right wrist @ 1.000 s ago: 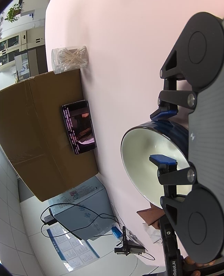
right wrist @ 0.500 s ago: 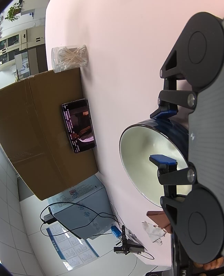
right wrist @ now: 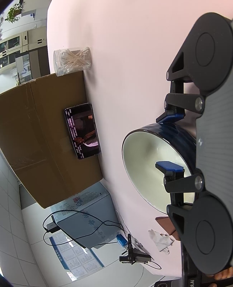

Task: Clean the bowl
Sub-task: 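Rub the cloth along the bowl's outer wall with the left gripper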

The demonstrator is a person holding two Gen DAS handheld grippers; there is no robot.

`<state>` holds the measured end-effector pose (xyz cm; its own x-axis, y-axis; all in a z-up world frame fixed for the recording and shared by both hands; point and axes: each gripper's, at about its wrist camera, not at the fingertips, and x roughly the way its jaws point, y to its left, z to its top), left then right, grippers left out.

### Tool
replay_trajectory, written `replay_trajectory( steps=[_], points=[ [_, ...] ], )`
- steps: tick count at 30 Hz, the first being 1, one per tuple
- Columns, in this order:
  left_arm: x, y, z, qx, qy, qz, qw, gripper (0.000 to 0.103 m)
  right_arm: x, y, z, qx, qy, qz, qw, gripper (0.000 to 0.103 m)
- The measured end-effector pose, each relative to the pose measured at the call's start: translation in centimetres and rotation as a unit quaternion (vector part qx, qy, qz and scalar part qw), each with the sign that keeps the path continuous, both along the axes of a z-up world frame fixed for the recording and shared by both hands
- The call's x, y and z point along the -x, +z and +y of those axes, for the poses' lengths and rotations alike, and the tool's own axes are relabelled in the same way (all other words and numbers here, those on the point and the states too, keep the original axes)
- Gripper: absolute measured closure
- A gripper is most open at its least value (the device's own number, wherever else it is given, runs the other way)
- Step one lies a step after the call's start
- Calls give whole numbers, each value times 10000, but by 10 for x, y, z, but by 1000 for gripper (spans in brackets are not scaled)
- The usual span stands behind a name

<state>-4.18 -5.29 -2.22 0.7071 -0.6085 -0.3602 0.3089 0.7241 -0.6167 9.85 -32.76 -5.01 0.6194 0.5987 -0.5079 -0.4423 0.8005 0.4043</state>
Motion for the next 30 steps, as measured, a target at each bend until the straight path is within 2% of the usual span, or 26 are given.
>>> replay_trajectory(
  steps=[4,10,19,20,22,24,27,30],
  points=[
    [-8,0,9,150,202,-25,9997,94,-1,0,-2,-44,-9,13,10000,52],
    [-16,-4,14,286,202,-116,9993,94,-3,0,-2,-10,-3,26,10000,52],
    [-16,-11,20,524,86,-180,9984,94,-13,7,7,422,-31,-103,9991,53],
    [-17,-12,21,555,79,-177,9983,94,-15,8,7,443,-31,-115,9989,54],
    [-17,-13,23,593,68,-170,9981,94,-21,9,9,505,11,-146,9986,65],
    [-16,-13,23,592,61,-181,9981,94,-25,10,13,663,82,-211,9975,72],
    [-15,-13,22,568,40,-204,9982,94,-29,10,19,851,185,-262,9959,74],
    [-15,-13,21,545,33,-222,9983,94,-33,9,20,926,202,-228,9952,80]
  ],
)
